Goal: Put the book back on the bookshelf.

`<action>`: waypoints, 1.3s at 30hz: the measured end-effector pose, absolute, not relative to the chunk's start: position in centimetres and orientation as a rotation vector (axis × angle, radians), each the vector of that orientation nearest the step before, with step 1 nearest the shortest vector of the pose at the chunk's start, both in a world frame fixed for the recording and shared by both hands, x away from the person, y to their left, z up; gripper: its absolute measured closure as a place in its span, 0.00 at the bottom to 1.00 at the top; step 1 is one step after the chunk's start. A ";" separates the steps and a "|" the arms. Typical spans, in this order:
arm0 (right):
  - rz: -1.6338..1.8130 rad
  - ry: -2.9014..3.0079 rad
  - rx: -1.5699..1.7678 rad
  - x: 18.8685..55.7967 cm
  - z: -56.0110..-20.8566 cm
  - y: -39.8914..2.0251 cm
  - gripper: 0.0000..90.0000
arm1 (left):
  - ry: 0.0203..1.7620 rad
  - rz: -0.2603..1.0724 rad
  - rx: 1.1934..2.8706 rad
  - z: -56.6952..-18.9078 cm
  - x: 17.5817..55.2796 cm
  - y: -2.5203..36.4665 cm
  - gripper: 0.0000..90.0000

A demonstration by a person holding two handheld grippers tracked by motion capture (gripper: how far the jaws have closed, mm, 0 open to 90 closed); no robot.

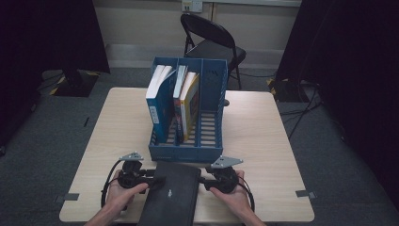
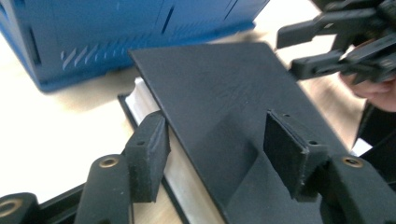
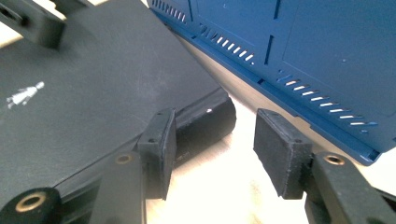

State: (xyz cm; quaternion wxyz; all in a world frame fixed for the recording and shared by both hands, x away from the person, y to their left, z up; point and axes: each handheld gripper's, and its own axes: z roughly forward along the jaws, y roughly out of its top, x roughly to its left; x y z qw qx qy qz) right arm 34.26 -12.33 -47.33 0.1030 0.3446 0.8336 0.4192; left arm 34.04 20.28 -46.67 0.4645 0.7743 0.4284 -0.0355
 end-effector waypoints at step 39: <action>1.222 2.492 1.014 33.9 -47.0 -12.5 0.41 | 1.012 -0.452 1.932 -47.0 35.5 16.7 0.54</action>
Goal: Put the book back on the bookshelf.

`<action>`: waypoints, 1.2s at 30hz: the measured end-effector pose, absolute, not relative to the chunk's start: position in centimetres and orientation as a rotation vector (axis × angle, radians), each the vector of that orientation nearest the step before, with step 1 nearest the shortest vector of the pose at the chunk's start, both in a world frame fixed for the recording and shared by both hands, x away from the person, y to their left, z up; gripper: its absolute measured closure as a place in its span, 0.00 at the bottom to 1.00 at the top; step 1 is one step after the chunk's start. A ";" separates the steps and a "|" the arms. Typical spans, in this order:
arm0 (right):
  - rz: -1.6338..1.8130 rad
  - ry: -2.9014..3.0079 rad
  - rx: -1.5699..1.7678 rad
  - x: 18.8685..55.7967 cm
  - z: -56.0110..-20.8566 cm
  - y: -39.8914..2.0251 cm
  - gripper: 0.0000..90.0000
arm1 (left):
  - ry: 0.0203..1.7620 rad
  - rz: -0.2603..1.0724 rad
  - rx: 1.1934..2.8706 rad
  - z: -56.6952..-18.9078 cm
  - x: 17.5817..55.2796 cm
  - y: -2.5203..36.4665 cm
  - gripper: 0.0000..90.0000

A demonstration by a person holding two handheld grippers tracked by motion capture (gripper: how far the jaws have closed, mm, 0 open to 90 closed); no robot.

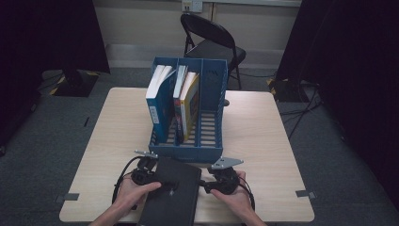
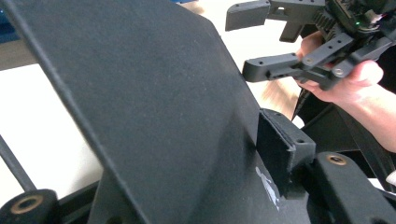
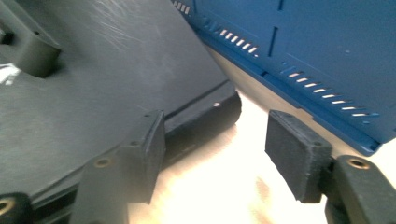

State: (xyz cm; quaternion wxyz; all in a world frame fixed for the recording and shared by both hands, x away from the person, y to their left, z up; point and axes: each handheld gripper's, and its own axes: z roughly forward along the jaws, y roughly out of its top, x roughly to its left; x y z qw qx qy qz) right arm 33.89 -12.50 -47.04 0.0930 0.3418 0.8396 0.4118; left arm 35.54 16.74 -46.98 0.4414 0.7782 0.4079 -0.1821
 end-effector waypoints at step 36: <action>1.426 2.609 1.035 32.1 -47.1 -11.4 0.10 | 0.856 -0.295 1.871 -44.7 33.4 16.6 0.76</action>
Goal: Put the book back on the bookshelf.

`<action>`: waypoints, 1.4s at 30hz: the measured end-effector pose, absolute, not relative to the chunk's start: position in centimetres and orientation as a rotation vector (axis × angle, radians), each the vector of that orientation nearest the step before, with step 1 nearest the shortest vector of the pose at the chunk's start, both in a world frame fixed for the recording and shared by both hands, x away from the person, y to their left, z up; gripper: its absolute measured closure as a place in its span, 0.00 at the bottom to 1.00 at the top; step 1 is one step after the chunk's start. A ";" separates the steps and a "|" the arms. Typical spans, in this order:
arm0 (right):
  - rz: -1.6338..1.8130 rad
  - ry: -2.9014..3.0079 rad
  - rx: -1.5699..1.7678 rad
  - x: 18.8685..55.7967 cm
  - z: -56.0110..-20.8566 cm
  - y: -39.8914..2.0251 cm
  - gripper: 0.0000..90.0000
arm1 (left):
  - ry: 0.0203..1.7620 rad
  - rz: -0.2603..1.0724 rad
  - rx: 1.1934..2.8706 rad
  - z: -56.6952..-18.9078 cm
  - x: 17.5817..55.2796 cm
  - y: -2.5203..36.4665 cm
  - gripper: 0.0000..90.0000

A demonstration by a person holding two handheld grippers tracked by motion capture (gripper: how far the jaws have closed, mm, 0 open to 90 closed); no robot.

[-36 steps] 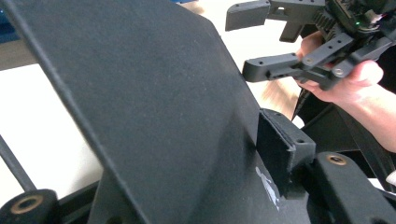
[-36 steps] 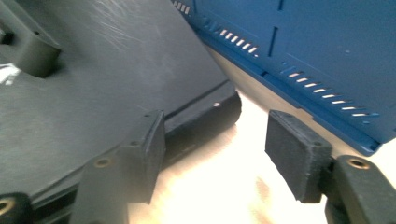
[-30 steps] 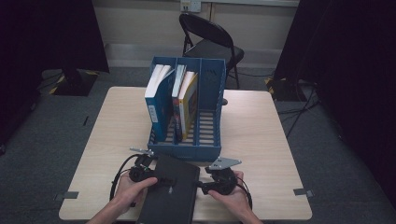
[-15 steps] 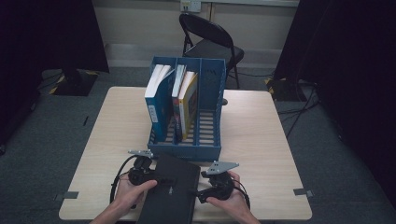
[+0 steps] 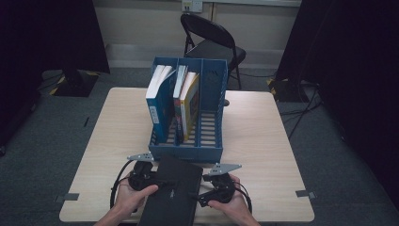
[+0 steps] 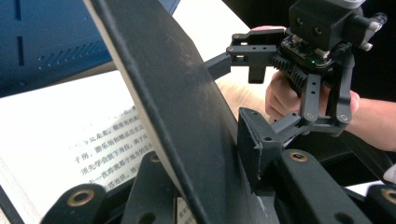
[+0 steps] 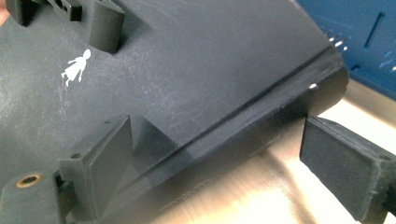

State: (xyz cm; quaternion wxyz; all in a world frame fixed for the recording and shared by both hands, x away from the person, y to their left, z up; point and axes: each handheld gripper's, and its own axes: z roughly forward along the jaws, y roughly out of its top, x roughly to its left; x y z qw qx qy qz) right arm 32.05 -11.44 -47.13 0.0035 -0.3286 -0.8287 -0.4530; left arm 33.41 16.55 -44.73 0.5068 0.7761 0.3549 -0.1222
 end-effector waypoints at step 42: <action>-1.626 -2.561 -0.917 33.1 -42.0 -12.8 0.25 | 0.605 -0.174 1.821 -40.9 32.4 16.6 0.84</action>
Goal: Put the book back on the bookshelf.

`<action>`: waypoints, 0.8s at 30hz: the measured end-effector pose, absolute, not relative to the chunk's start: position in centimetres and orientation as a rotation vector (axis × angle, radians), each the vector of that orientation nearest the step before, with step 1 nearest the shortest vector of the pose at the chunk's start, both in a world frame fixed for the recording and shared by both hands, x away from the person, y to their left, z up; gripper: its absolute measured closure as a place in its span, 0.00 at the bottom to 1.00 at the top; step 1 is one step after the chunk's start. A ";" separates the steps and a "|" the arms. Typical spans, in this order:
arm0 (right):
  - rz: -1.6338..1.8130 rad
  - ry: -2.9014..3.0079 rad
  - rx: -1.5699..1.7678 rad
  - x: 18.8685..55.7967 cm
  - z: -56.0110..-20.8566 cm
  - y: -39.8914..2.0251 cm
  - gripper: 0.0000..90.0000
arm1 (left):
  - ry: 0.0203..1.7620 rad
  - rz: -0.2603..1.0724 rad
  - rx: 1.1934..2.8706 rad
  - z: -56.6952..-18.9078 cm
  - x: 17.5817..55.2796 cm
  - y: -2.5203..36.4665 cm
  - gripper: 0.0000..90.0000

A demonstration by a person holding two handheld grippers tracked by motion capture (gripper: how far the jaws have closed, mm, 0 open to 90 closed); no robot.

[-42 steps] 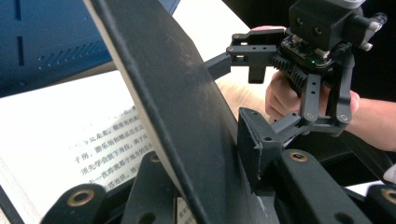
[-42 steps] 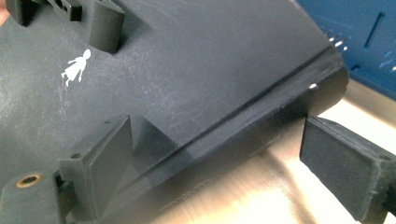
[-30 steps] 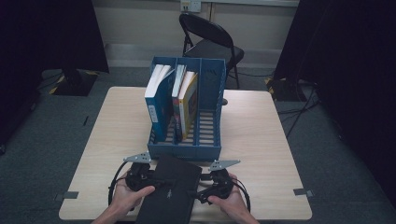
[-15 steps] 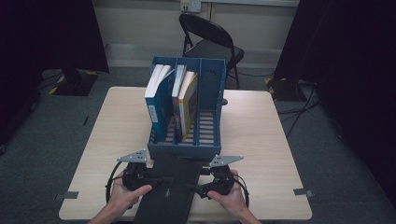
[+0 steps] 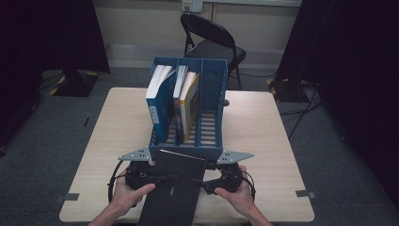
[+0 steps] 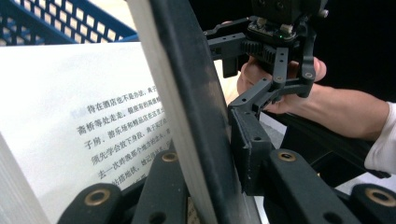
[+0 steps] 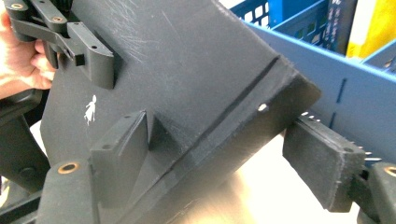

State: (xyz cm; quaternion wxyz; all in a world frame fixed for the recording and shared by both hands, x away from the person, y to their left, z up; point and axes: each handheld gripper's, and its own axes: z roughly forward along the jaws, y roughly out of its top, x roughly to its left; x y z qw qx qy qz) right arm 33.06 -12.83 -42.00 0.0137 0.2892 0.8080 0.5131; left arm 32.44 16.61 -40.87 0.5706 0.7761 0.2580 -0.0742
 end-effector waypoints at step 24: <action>1.656 2.328 0.743 32.3 -38.0 -14.0 0.50 | 0.529 -0.044 1.801 -40.4 32.2 17.6 0.78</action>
